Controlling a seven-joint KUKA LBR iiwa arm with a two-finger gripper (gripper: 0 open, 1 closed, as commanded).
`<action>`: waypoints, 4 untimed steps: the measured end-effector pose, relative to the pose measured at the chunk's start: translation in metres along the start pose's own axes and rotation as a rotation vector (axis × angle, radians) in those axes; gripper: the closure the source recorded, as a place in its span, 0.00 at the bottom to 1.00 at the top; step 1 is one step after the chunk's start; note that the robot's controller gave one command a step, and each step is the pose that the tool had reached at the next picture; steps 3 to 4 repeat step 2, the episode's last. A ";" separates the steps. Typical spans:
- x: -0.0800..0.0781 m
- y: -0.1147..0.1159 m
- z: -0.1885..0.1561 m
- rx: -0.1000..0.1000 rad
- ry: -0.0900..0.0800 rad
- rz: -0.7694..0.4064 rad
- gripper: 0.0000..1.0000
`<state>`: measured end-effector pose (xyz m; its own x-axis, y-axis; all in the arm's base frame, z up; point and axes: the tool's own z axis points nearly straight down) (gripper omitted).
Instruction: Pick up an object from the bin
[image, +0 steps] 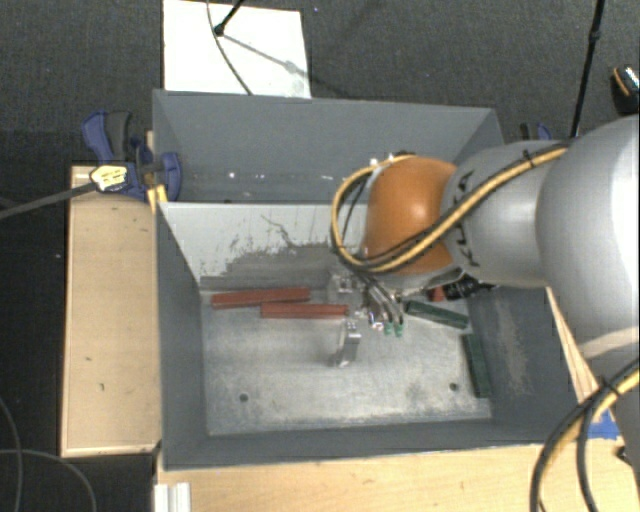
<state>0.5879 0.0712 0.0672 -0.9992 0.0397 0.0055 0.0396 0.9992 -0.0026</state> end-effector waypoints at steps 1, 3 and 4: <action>-0.002 0.004 -0.005 -0.004 -0.008 0.001 1.00; 0.007 0.027 -0.139 -0.004 -0.017 -0.193 1.00; 0.007 0.027 -0.139 -0.004 -0.017 -0.193 1.00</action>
Offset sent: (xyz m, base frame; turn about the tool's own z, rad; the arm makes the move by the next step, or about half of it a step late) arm 0.0000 0.0000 0.0000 0.0000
